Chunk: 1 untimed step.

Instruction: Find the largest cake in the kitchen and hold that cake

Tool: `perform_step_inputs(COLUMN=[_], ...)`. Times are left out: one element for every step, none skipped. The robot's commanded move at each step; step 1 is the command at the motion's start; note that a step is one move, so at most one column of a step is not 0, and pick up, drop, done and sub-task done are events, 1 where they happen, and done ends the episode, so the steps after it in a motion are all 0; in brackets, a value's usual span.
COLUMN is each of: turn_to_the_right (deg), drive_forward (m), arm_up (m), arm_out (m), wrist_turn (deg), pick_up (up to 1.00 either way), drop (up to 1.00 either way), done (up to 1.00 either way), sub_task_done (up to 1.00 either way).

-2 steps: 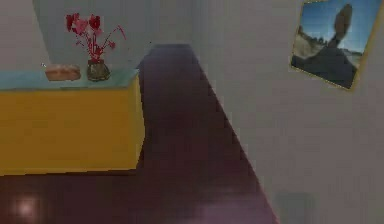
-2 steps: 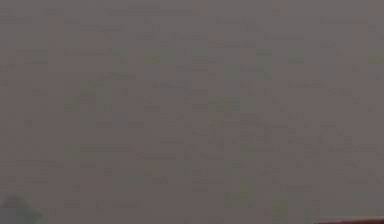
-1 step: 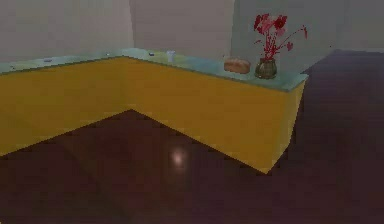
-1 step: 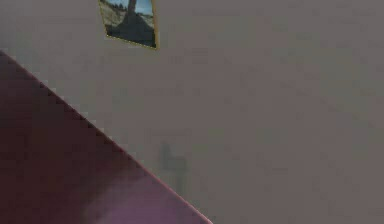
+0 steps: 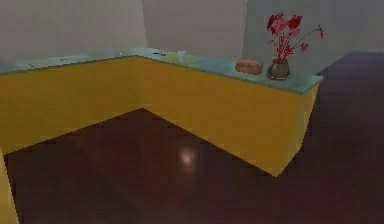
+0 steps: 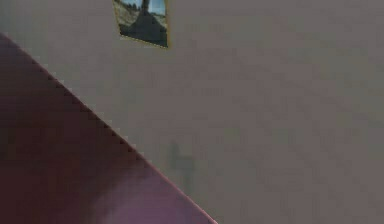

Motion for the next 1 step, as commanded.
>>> perform_step_inputs(turn_to_the_right=[0.0], drive_forward=[0.40], arm_up=[0.00], arm_out=[0.00], wrist_turn=[0.0], pick_up=[0.00], drop=[0.00], done=[0.00], sub_task_done=[0.00])
